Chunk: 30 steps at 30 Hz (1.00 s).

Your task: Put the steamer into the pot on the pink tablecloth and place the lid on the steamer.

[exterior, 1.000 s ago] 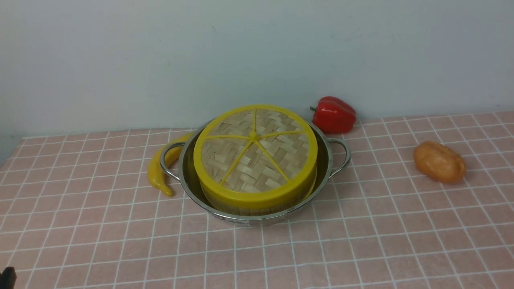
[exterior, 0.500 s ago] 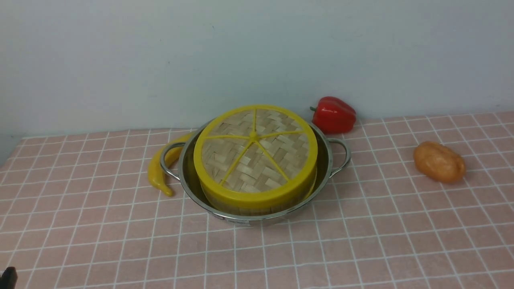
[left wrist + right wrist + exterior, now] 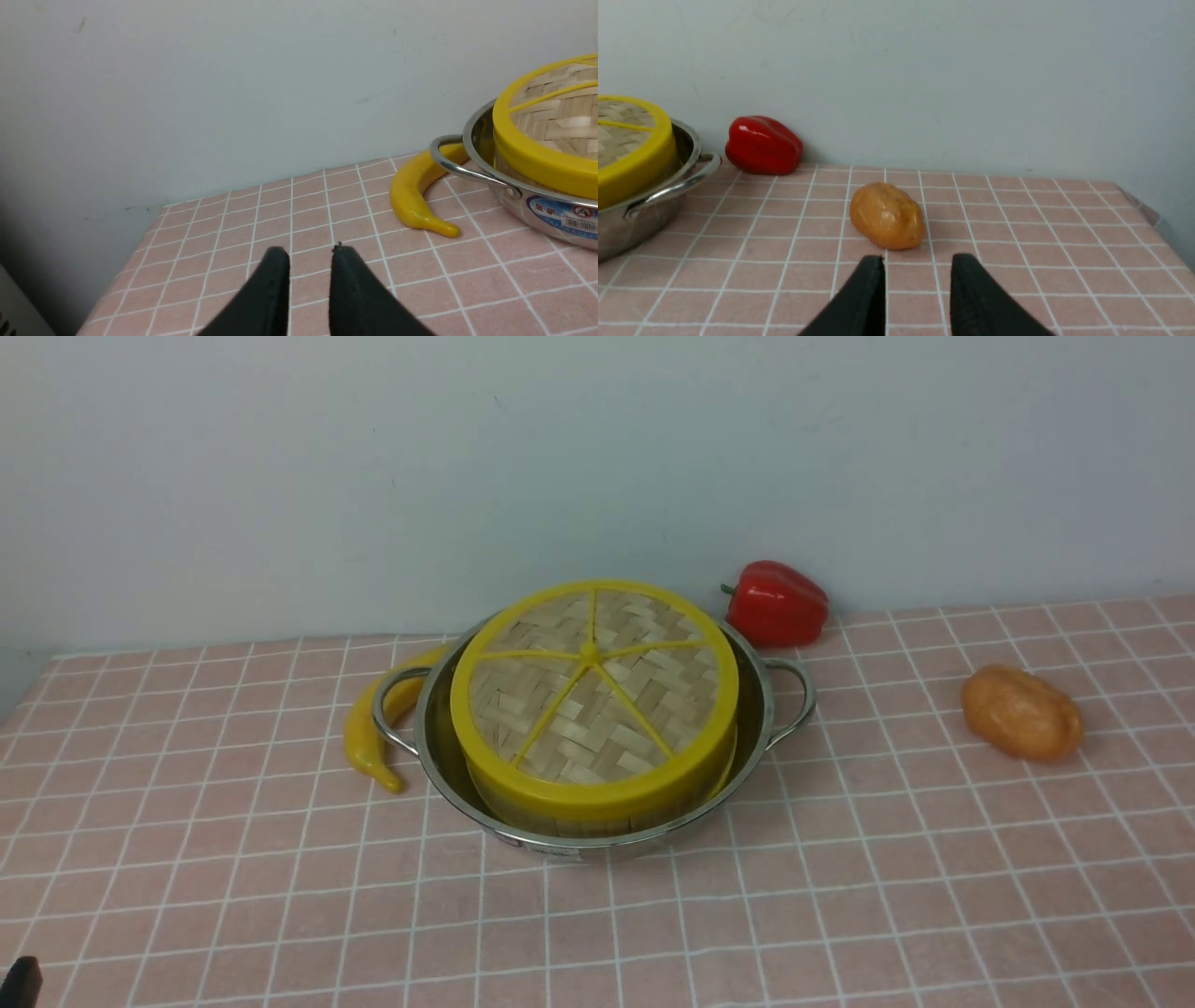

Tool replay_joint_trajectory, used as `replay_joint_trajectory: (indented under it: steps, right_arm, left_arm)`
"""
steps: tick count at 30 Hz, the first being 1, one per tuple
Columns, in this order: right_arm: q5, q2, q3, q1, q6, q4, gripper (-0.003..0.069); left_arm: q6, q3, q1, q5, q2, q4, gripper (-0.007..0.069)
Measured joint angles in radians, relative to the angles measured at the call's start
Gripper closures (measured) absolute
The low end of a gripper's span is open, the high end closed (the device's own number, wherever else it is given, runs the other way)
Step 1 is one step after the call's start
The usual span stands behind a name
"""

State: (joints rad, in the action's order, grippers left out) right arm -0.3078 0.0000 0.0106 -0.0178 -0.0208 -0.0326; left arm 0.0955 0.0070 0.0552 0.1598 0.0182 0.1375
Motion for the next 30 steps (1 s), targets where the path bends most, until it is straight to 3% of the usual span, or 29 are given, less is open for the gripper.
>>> replay_joint_trajectory:
  steps: [30]
  right_arm:
    - [-0.024, -0.001, -0.018, -0.003, 0.000, -0.013, 0.0419]
  left_arm:
    - [0.001, 0.000, 0.000, 0.000, 0.000, 0.000, 0.0445]
